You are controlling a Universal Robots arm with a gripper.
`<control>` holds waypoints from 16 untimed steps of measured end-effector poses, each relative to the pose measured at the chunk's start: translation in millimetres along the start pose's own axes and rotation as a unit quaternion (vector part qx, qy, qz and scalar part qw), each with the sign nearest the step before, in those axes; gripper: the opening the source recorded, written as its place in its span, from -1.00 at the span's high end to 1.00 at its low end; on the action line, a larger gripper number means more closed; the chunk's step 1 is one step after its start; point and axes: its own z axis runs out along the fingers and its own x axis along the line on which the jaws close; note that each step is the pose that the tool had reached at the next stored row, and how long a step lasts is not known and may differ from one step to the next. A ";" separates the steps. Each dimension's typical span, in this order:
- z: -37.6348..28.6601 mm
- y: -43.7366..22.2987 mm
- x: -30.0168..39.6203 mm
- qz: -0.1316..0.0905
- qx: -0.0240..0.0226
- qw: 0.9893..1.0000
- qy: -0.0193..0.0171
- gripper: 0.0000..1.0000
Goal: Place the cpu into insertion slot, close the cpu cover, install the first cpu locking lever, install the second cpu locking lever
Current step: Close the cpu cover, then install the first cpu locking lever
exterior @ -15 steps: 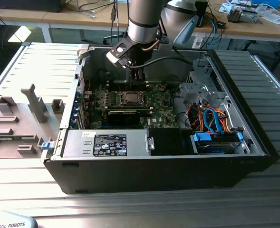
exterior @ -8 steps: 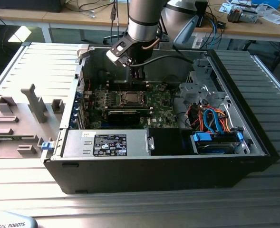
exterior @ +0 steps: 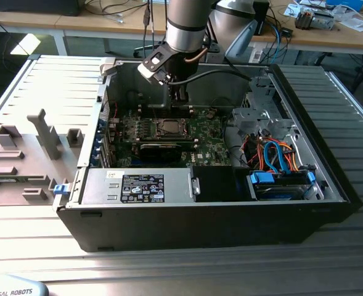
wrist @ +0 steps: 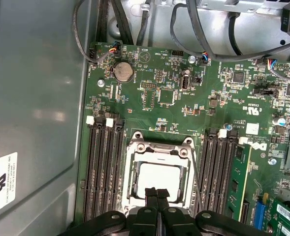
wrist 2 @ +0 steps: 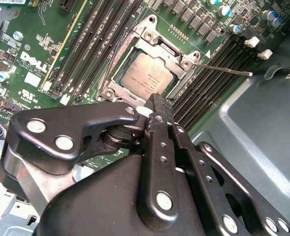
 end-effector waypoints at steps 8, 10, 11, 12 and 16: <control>-0.1 0.0 0.0 0.000 0.000 1.000 0.000 0.79; -0.1 0.0 0.0 0.000 0.000 1.000 0.000 0.79; -0.1 0.0 0.0 -0.001 0.000 1.000 0.000 0.79; -0.1 0.0 0.0 -0.001 0.000 1.000 0.000 0.79; -0.1 0.0 0.0 -0.009 0.000 1.000 -0.001 0.79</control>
